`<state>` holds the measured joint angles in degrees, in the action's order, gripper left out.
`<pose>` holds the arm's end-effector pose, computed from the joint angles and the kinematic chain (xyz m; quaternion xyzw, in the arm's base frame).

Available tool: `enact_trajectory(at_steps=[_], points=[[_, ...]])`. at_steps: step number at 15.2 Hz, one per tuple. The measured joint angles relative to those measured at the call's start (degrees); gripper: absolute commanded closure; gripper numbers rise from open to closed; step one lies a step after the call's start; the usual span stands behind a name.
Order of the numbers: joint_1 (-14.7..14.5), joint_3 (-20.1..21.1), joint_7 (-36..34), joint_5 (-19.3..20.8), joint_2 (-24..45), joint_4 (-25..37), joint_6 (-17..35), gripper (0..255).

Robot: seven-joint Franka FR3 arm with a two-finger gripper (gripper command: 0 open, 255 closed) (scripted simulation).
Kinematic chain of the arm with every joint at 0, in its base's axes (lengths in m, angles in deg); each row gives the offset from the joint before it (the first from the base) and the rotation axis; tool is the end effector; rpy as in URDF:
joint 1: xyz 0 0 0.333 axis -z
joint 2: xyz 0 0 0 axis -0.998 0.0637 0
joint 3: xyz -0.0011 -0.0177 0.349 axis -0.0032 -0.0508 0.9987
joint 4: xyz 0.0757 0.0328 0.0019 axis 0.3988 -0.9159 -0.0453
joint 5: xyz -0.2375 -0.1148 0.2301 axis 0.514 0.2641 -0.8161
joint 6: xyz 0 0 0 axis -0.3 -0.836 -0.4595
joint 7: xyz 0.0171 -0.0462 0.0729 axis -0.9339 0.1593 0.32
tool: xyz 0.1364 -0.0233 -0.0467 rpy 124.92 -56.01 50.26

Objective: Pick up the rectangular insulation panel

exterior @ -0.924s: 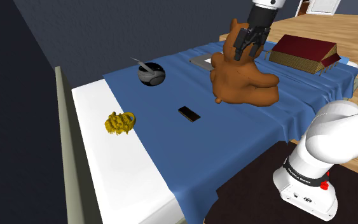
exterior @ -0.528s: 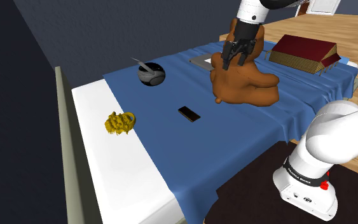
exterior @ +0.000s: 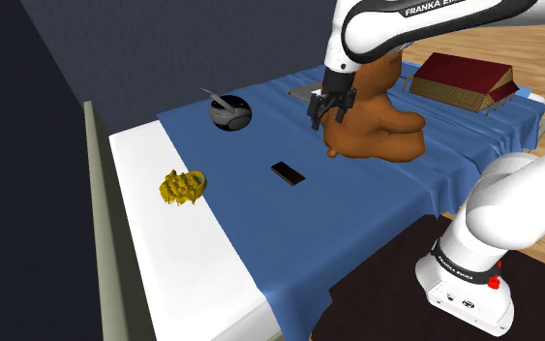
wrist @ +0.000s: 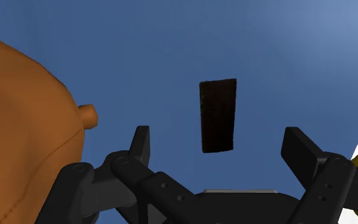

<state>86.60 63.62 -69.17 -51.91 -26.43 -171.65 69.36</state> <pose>0.3537 0.0099 0.5140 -0.9924 0.1057 -0.0544 0.0327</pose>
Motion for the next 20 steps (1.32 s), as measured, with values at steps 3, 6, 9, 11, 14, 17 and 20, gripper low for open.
enact_trajectory(at_steps=[3,6,9,11,14,17,20], points=[[-0.11,0.94,-1.42,-0.04,5.65,0.39,4.48,0],[-0.24,1.87,-3.03,0.10,12.16,1.85,8.74,0],[-0.43,2.79,-4.85,0.42,18.23,3.15,12.71,0],[-0.41,3.06,-5.77,0.84,22.16,4.81,14.39,0],[-0.67,3.61,-7.68,1.67,29.31,7.77,17.76,0],[-0.88,3.71,-9.08,2.51,35.71,10.83,20.34,0],[-0.95,3.68,-9.33,2.72,37.91,10.72,22.54,0]])
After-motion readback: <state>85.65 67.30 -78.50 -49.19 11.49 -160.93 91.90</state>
